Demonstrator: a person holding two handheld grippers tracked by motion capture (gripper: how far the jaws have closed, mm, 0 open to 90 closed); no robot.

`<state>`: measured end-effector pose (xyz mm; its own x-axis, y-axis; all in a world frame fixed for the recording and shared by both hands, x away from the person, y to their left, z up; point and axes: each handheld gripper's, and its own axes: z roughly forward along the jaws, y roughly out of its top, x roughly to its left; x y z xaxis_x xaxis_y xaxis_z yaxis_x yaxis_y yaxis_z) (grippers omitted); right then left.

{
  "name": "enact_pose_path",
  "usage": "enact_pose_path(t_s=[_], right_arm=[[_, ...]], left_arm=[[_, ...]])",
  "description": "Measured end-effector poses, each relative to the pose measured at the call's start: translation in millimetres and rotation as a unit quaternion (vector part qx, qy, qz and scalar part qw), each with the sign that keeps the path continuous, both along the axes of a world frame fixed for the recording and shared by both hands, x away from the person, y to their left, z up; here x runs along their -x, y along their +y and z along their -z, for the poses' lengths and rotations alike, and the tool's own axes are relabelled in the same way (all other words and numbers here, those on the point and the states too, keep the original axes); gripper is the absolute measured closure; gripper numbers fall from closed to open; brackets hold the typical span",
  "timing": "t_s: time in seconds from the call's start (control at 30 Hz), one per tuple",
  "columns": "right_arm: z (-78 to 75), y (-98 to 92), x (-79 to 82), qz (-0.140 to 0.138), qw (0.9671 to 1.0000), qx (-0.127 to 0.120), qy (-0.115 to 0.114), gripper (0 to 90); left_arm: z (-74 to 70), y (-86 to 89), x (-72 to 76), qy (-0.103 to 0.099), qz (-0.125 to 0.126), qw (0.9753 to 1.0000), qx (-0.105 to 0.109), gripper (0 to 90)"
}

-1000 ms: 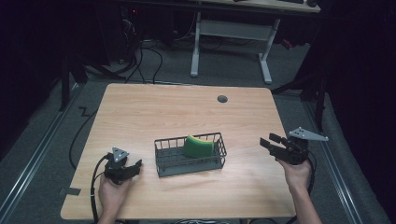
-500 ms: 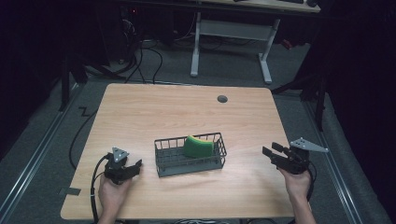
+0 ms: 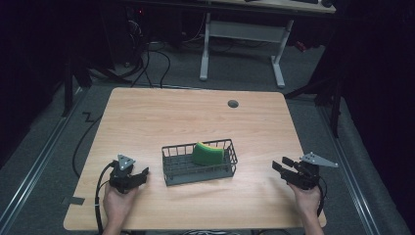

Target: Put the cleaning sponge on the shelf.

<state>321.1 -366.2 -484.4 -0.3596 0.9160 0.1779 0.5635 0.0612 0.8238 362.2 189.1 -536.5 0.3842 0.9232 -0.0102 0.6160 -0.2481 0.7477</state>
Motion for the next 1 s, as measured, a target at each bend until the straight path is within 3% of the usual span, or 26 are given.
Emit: enact_pose_path(t_s=[0.6,1.0], right_arm=[[33.1,5.2,-2.4,0.020,0.9990,0.032,0.023,43.9],[42.9,11.4,-4.9,0.032,0.9972,0.062,0.026,42.9]], left_arm=[[0.0,0.0,0.0,0.000,0.000,1.0000,0.000,34.4],[0.0,0.0,-0.1,0.000,0.000,1.0000,0.000,34.5]])
